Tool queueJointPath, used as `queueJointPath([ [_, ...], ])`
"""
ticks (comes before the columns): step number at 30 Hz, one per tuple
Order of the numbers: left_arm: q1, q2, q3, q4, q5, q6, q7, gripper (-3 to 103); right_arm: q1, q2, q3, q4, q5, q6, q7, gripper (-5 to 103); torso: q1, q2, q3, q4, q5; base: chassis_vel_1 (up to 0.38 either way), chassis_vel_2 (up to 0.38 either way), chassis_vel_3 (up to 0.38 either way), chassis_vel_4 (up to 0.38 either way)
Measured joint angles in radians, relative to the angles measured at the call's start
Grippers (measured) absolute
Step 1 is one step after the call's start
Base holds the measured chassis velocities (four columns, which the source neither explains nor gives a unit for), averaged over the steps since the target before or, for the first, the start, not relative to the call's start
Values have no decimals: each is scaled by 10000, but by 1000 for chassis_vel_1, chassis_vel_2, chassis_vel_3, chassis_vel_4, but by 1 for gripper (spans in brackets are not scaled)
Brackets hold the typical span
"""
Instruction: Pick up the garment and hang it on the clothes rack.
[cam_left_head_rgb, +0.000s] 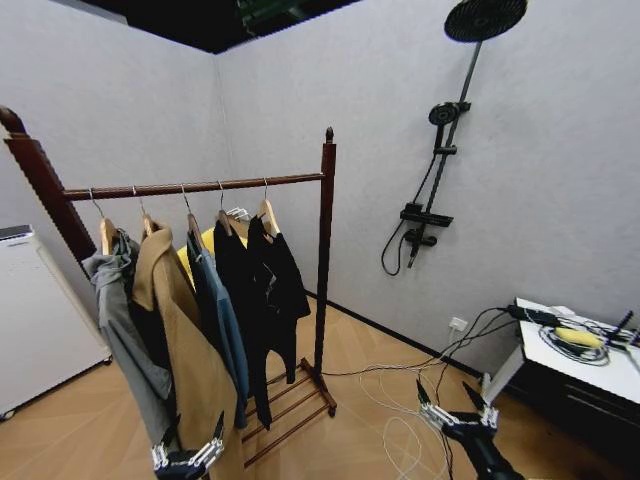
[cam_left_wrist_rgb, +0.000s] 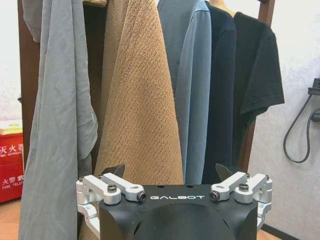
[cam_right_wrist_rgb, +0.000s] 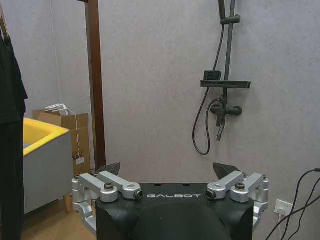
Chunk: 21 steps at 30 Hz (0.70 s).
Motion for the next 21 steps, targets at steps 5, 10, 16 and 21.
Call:
queueJointPath([
  [5,0,0,0,0,0,0,0,100,32,-7,-7,-14,12,-12,-3,100,0,0,0,0,0,0,0,0,0],
  [10,0,0,0,0,0,0,0,100,49,-11,-11,-19,18,-18,-4,100,0,0,0,0,0,0,0,0,0],
  [16,0,0,0,0,0,0,0,100,61,-13,-15,-24,27,-23,-4,100,0,0,0,-1,1,-48,-51,-48,-55],
  [21,0,0,0,0,0,0,0,100,71,-14,-18,-27,31,-28,-4,100,0,0,0,-1,0,-88,-73,-83,-82],
])
